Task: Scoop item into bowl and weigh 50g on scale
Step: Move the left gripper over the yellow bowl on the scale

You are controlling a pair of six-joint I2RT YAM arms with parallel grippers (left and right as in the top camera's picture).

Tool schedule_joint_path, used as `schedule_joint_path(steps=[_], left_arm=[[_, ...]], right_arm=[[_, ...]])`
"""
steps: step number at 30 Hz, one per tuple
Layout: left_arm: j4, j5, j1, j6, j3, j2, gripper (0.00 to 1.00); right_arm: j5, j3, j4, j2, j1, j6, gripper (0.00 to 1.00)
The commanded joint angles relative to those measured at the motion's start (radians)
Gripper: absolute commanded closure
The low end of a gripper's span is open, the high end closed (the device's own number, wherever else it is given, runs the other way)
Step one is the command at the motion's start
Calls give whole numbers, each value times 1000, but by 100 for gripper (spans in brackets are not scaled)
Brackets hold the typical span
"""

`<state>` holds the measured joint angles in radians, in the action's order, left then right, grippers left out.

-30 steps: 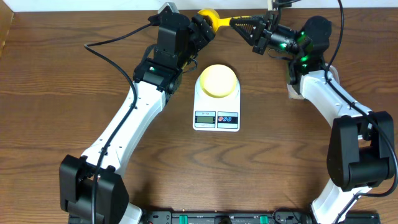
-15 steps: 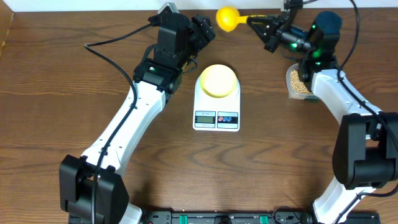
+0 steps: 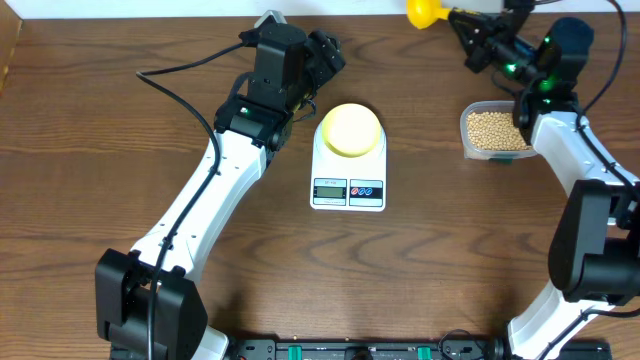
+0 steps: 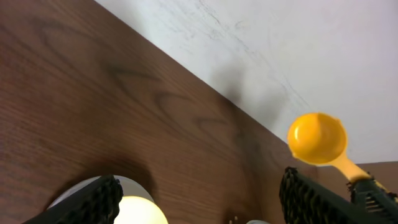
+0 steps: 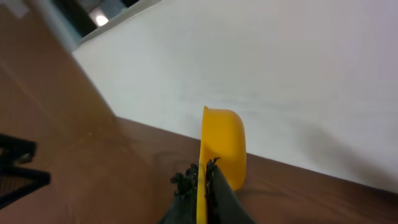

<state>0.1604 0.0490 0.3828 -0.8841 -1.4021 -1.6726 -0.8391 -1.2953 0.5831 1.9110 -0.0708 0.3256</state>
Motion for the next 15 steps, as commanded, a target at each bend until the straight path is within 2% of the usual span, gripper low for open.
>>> schedule_joint_path(steps=[1, 7, 11, 15], left_arm=[[5, -12, 0, 105, -9, 13, 17], [34, -13, 0, 345, -9, 13, 17], [44, -41, 0, 577, -9, 12, 17], [49, -153, 0, 577, -9, 12, 17]], right_arm=[[49, -18, -5, -4, -8, -26, 99], [110, -18, -32, -4, -8, -58, 99], [116, -18, -42, -4, -8, -99, 99], [130, -18, -42, -4, -8, -104, 99]])
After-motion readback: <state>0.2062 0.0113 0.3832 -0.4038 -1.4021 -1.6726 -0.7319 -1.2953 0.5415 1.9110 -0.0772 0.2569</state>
